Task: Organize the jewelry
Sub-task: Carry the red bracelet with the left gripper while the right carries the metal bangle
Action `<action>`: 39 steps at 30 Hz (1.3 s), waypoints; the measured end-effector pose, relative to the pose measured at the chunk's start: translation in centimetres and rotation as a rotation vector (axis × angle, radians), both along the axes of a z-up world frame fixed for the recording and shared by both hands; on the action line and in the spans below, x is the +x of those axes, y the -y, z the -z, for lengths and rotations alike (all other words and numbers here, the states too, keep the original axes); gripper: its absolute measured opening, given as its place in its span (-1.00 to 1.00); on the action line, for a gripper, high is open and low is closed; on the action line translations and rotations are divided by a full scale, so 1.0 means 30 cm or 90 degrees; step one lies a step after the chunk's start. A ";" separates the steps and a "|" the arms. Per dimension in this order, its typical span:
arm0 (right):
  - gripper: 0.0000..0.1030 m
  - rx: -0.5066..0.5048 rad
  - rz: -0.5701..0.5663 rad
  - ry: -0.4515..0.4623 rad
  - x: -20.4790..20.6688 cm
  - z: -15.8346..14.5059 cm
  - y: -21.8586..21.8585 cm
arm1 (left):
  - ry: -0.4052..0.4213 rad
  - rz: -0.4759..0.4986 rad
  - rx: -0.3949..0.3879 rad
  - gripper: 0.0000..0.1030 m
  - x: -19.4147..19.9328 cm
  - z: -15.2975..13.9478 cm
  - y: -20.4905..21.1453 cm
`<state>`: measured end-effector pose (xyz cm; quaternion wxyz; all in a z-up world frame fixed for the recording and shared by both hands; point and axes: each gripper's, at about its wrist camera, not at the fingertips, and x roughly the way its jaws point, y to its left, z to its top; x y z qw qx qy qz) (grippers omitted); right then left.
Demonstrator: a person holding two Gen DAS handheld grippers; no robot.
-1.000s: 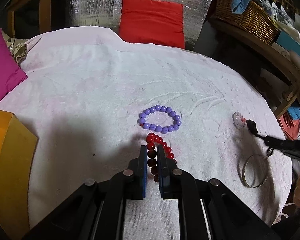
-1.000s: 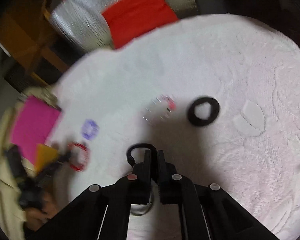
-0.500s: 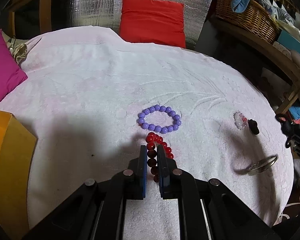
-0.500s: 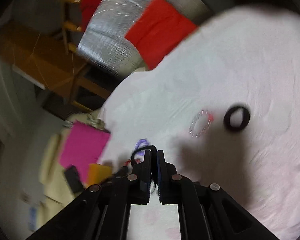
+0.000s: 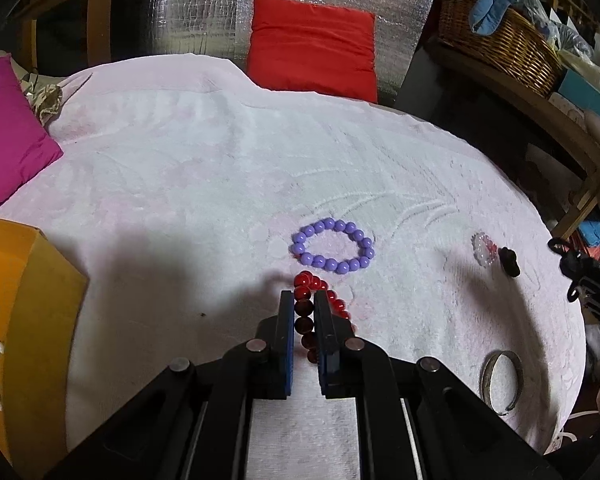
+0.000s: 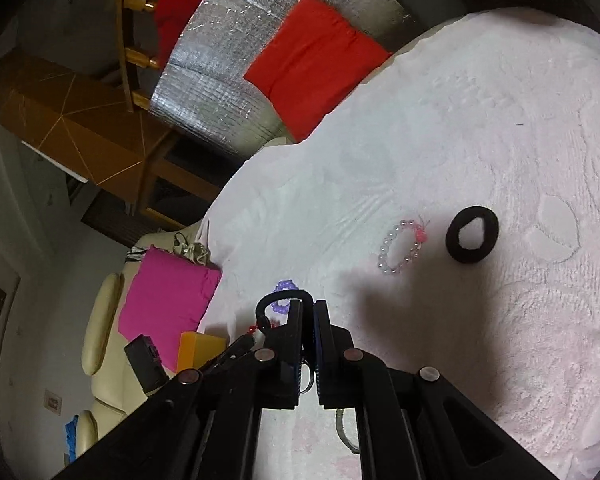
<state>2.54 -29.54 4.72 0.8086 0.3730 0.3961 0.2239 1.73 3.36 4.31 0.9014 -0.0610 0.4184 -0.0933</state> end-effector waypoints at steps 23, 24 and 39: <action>-0.89 -0.009 0.037 -0.052 -0.008 0.056 0.031 | -0.055 0.003 0.056 0.10 0.041 0.110 0.044; -0.89 -0.009 0.037 -0.051 -0.010 0.055 0.033 | -0.054 0.010 0.061 -0.23 0.041 0.112 0.054; -0.89 -0.002 0.030 -0.034 -0.015 0.030 0.021 | 0.026 0.017 0.040 -0.63 -0.027 -0.020 0.050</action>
